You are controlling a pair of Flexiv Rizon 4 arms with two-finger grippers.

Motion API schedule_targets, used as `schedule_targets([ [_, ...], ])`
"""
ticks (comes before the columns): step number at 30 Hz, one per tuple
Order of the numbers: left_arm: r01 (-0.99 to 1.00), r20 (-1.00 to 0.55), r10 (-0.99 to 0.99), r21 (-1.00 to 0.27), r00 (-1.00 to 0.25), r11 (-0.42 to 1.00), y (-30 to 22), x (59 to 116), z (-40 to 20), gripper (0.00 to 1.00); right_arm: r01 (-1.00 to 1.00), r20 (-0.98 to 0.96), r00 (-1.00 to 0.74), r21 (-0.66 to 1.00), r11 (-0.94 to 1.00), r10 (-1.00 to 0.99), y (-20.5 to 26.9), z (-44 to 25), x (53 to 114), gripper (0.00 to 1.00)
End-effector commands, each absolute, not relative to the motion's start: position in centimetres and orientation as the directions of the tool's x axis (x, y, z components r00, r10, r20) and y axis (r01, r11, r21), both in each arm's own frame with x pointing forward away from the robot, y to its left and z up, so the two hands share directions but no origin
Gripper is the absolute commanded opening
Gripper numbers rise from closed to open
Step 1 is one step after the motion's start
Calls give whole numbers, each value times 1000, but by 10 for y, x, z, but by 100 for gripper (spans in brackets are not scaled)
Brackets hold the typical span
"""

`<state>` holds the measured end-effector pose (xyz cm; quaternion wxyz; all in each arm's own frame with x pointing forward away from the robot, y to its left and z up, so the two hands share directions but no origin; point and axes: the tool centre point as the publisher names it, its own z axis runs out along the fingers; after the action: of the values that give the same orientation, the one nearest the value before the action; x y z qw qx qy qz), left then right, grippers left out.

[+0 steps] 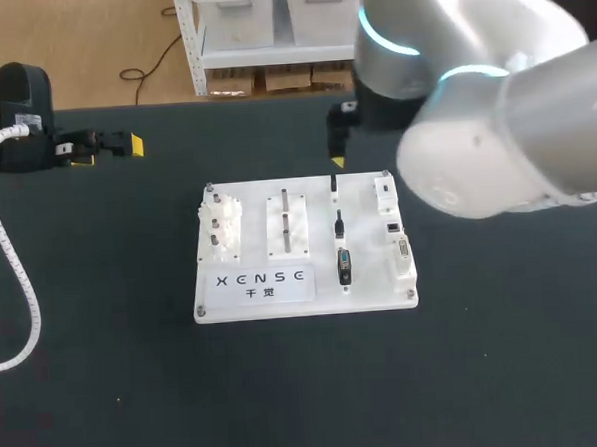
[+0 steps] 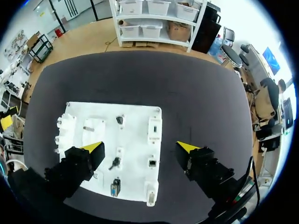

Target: Insert the USB connector, Ethernet cable, and multi-pin plug into their matching sockets one by one.

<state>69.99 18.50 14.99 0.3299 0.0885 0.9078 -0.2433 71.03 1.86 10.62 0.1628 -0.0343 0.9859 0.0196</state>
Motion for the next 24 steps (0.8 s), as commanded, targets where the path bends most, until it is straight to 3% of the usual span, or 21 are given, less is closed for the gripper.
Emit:
schedule_targets([
  [1,321,-642,0,-383,-767,866,185,700,150,100,-70,-337,-939,-14,997,-71,24,98,718,100],
  [24,321,-642,0,-383,-767,866,185,700,150,100,-82,-340,-937,-12,997,-81,27,94,727,100],
])
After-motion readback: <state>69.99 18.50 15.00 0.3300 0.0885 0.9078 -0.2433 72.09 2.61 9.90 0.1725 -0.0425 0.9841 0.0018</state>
